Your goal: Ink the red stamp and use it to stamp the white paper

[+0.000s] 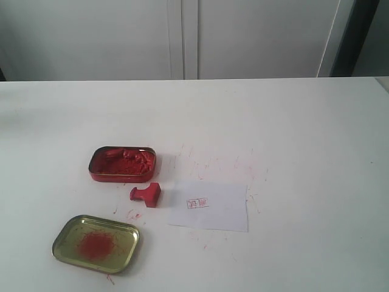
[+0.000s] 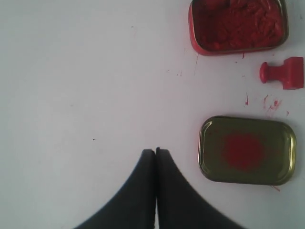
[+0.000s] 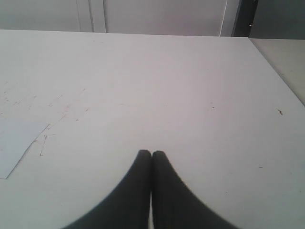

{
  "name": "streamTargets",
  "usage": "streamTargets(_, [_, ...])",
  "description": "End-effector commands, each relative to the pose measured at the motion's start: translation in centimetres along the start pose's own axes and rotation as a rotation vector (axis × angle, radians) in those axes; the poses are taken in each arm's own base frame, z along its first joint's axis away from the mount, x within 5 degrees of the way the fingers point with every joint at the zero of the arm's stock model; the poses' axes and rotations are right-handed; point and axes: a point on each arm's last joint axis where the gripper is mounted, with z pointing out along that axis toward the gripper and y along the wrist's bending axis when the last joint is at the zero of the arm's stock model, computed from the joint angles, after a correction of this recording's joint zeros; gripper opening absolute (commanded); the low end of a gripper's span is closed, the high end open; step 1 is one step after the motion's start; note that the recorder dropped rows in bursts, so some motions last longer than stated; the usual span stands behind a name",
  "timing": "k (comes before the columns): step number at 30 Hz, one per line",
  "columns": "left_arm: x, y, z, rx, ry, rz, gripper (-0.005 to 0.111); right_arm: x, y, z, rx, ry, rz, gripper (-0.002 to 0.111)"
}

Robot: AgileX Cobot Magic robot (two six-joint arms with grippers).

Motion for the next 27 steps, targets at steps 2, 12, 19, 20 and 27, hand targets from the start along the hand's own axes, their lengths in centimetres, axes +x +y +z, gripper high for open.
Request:
streamTargets(2, [1.4, -0.5, -0.8, -0.005, -0.076, -0.004, 0.000, 0.0, 0.0, 0.0, 0.006, -0.015, -0.002, 0.000])
streamTargets(12, [8.0, -1.1, 0.4, -0.058, -0.255, -0.043, 0.000, 0.0, 0.0, 0.0, 0.006, -0.015, -0.002, 0.000])
streamTargets(19, [14.9, -1.4, 2.6, -0.111, -0.366, -0.055, 0.000, 0.0, 0.0, 0.0, 0.006, -0.015, -0.002, 0.000])
streamTargets(20, [16.0, -1.4, 3.2, -0.122, -0.389, -0.057, 0.000, 0.0, 0.0, 0.0, 0.006, -0.015, -0.002, 0.000])
streamTargets(27, [20.7, -1.7, 4.9, -0.155, -0.530, -0.032, 0.000, 0.0, 0.0, 0.0, 0.006, -0.015, -0.002, 0.000])
